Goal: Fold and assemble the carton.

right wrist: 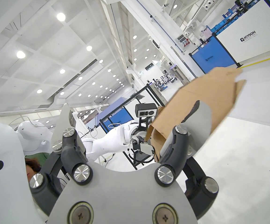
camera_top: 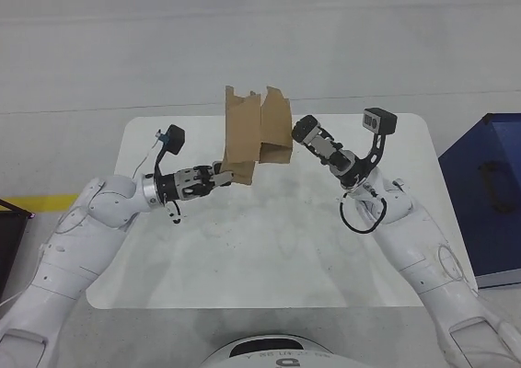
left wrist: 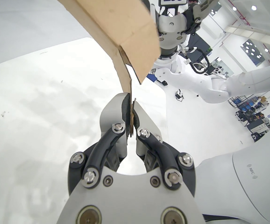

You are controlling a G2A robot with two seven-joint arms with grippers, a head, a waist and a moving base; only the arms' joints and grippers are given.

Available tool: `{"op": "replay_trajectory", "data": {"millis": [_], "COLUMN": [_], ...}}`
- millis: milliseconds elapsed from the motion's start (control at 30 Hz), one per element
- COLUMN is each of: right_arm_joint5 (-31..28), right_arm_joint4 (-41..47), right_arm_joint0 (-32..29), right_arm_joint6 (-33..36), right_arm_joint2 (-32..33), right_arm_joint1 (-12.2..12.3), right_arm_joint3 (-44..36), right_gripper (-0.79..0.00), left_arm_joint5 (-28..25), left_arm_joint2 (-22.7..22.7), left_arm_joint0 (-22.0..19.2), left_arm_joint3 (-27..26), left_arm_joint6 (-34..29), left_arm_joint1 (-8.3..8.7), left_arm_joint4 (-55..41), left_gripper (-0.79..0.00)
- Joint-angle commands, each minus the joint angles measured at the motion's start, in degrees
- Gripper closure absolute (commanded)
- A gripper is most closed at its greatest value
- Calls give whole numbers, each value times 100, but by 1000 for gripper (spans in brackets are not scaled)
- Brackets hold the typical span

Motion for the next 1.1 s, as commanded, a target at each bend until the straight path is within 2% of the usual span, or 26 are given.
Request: {"op": "replay_trajectory", "data": {"millis": [0, 133, 200, 333, 433, 567, 800, 933, 1067], "right_arm_joint5": [1, 28, 64, 354, 740, 1145, 1307, 1490, 1603], "right_arm_joint4": [-2, 13, 434, 2010, 2410, 2022, 1811, 1555, 1491], "right_arm_joint0": [1, -13, -84, 2, 156, 319, 488, 551, 560], "right_arm_joint6": [0, 0, 236, 1736, 2446, 2103, 1591, 1191, 1119], "right_arm_joint2": [0, -14, -195, -537, -500, -567, -694, -740, -775], "right_arm_joint1": [0, -2, -12, 57, 109, 60, -51, -108, -143], "right_arm_joint3": [1, -17, -247, -399, -171, 8, 242, 329, 331], "right_gripper": [-785, -785, -785, -785, -785, -785, -785, -785, -785], "left_arm_joint5": [16, 97, 179, 363, 604, 832, 920, 945, 947], "left_arm_joint2": [-13, -44, -76, -111, -129, -147, -225, -265, -325], "left_arm_joint0": [-8, -13, -14, 7, 31, 150, 401, 528, 611], "left_arm_joint3": [22, 51, 43, -9, -102, -339, -650, -748, -820], "left_arm_joint6": [-16, -17, 18, 189, 470, 1040, 1742, 2066, 2207], "left_arm_joint1": [1, 1, 2, -10, -32, -66, -86, -99, -103], "left_arm_joint4": [-44, -92, -14, 292, 777, 1592, 2612, 2930, 3057], "left_gripper": [0, 0, 0, 0, 0, 0, 0, 0, 0]}}
